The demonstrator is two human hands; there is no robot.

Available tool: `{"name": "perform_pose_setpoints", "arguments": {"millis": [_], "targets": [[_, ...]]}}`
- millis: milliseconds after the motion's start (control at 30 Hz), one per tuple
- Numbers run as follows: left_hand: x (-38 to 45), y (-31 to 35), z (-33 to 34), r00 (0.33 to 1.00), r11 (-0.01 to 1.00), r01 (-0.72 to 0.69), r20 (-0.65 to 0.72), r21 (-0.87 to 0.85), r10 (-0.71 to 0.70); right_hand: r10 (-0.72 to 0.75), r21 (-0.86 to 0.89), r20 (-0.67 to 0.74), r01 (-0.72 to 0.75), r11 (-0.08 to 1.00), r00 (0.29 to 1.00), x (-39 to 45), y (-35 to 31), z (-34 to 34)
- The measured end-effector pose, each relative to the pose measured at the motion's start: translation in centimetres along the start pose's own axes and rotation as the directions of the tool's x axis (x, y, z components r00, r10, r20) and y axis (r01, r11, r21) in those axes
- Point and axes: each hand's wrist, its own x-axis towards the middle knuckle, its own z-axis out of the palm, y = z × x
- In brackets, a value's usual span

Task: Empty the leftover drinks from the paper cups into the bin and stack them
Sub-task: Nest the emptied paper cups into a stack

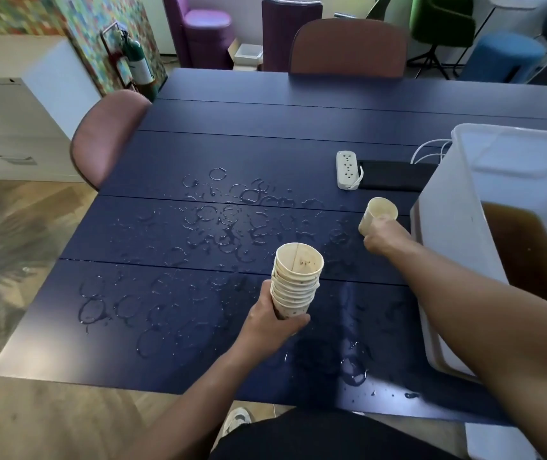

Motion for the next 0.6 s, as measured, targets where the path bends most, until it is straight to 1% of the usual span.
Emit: {"name": "perform_pose_setpoints", "arguments": {"millis": [67, 133, 200, 233, 267, 333, 400, 433, 500, 567, 600], "targets": [[-0.2, 0.0, 0.0, 1.0, 1.0, 0.005, -0.006, -0.007, -0.005, 0.005, 0.039, -0.059, -0.002, 0.999, 0.998, -0.5, -0.2, -0.4], [-0.3, -0.1, 0.1, 1.0, 1.0, 0.01, -0.005, -0.018, -0.01, -0.03, 0.091, -0.1, 0.039, 0.995, 0.995, -1.4, -0.7, -1.4], [-0.5, -0.1, 0.1, 1.0, 1.0, 0.015, 0.003, -0.021, -0.015, -0.103, 0.166, -0.165, 0.131, 0.977, 0.981, -2.4, -1.4, -3.2], [-0.5, -0.1, 0.2, 1.0, 1.0, 0.017, 0.005, -0.022, -0.017, -0.168, 0.191, -0.213, 0.21, 0.959, 0.962, -3.3, -1.8, -4.3], [-0.5, -0.1, 0.2, 1.0, 0.999, 0.02, 0.005, -0.027, -0.019, -0.252, 0.206, -0.26, 0.309, 0.929, 0.932, -4.3, -2.3, -5.5], [-0.5, -0.1, 0.3, 1.0, 0.999, 0.022, 0.005, -0.042, -0.021, -0.423, 0.23, -0.323, 0.504, 0.833, 0.847, -7.2, -3.3, -7.9], [-0.5, -0.1, 0.4, 1.0, 0.998, 0.019, 0.008, -0.057, -0.018, -0.538, 0.267, -0.359, 0.636, 0.724, 0.763, -10.3, -4.1, -9.6], [-0.5, -0.1, 0.4, 1.0, 0.998, 0.018, 0.009, -0.061, -0.018, -0.577, 0.271, -0.389, 0.688, 0.673, 0.718, -11.6, -4.3, -10.0], [-0.6, 0.0, 0.5, 1.0, 0.998, 0.015, 0.011, -0.058, -0.015, -0.642, 0.222, -0.45, 0.775, 0.592, 0.62, -13.6, -4.5, -10.2], [-0.7, 0.1, 0.6, 1.0, 0.998, 0.01, 0.011, -0.054, -0.009, -0.71, 0.17, -0.44, 0.827, 0.535, 0.55, -14.7, -4.4, -9.8], [-0.8, 0.2, 0.6, 1.0, 0.998, 0.008, 0.009, -0.055, -0.008, -0.74, 0.157, -0.407, 0.839, 0.521, 0.535, -15.0, -4.3, -9.5]]}}
